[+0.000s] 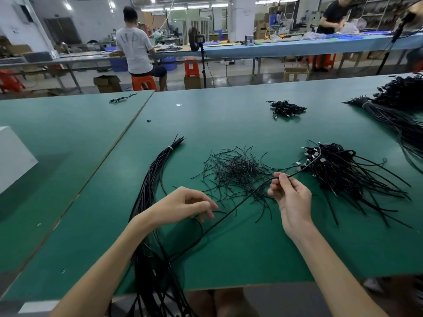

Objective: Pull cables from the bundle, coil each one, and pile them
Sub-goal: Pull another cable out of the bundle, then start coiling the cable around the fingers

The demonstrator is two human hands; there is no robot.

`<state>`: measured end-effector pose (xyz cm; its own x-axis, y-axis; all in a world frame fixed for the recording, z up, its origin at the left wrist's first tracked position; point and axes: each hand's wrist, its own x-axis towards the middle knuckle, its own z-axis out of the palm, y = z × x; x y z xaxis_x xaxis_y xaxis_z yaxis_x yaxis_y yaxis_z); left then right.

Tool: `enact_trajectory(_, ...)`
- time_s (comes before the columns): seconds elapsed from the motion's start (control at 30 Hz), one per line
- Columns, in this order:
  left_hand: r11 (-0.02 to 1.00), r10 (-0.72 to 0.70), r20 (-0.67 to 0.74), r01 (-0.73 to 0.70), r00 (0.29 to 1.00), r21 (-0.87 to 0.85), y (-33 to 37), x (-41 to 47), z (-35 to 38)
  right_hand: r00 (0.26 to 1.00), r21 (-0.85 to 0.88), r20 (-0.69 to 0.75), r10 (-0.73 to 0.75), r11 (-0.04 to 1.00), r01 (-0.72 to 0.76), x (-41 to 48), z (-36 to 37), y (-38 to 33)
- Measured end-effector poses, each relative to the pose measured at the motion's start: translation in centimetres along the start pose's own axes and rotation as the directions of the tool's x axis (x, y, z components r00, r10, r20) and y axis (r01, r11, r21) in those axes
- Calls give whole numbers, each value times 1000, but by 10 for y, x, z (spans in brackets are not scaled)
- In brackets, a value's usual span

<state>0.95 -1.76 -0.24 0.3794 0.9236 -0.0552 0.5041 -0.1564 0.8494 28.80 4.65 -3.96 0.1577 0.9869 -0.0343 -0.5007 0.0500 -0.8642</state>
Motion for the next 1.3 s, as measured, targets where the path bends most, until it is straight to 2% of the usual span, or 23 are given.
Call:
enact_trajectory(0.13,995,-14,172,31,985,-98,3,-15,-5,1000,76,12,18,997,-19,0,0,-1)
enact_trajectory(0.33,984,-173,378,147,910,96,12,-24,-9,999,195,37,32,980,-39,-1,2,-5)
enact_trajectory(0.4,987,-153,344,123,926,107,15,-22,-6,998,210,57,41,976,-53,-1,2,-5)
enact_trajectory(0.47,997,-77,268,67,960,45,20,-19,-5,993,198,105,56,977,-76,-1,1,-4)
enact_trajectory(0.57,983,10,34,-3,999,-184,28,-12,-8,976,101,205,73,990,-95,-4,2,-1)
enact_trajectory(0.63,928,11,-141,-62,990,-367,36,-6,-11,963,-2,260,66,998,-68,-5,3,2)
enact_trajectory(0.7,863,-5,-237,-116,971,-492,43,2,-11,955,-76,292,58,996,-37,-7,4,3)
enact_trajectory(0.83,768,-56,-287,-142,956,-624,51,20,3,935,-183,353,45,983,22,-10,5,2)
enact_trajectory(1.0,583,-129,-236,-119,963,-804,38,40,30,898,-278,437,48,957,84,-15,7,1)
enact_trajectory(1.1,533,-151,-208,-97,966,-840,21,47,43,886,-359,461,55,925,129,-14,7,1)
enact_trajectory(1.3,429,-230,-329,-209,916,-879,-1,50,46,803,-529,563,195,832,169,-18,10,3)
